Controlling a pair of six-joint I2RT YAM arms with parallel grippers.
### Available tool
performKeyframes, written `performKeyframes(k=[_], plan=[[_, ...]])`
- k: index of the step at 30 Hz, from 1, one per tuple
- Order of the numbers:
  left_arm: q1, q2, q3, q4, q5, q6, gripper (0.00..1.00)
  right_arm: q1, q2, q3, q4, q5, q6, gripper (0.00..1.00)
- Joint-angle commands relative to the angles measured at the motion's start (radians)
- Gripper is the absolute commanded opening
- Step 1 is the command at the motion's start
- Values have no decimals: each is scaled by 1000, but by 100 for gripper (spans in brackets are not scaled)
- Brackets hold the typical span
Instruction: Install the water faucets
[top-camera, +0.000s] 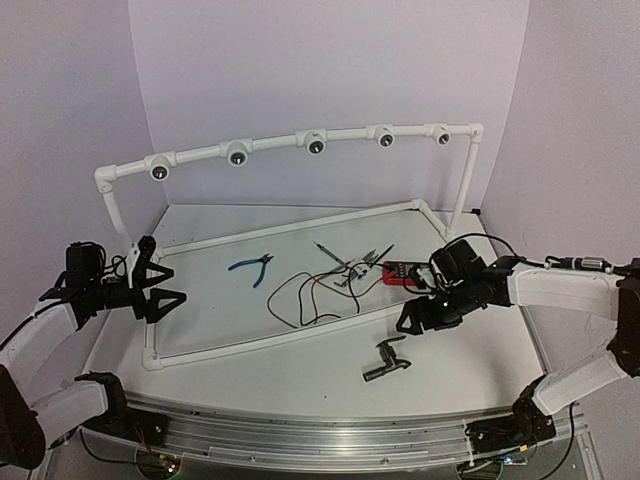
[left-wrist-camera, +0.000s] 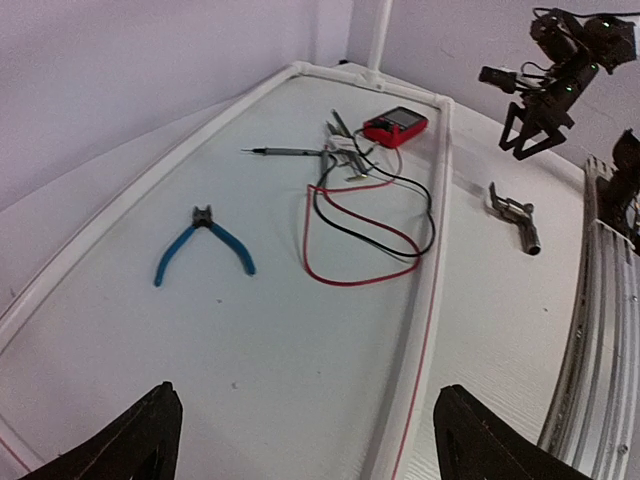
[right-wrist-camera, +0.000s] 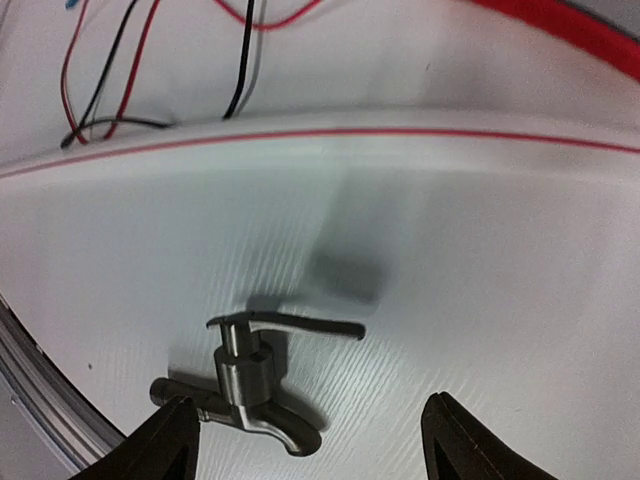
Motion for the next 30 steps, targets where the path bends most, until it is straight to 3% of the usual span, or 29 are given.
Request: performKeyframes(k=[1, 6, 18, 24, 29, 30], plan=[[-114, 23, 59, -137, -26, 125, 88, 104, 97, 48, -128, 79, 103, 76], [-122, 31, 85, -113, -12, 71, 88, 242, 209, 101, -58, 150, 185, 73], [-126, 46, 115, -106, -1, 54, 88, 272, 345, 109, 21, 215, 271, 46], [-142, 47, 142, -98, 4, 12, 86, 284, 322, 116, 24, 256, 257, 22], [-185, 32, 198, -133, 18, -28, 82, 293, 200, 139, 24, 302, 220, 0], [-203, 25, 212, -145, 13, -29, 81, 299, 167, 151, 24, 318, 215, 0]])
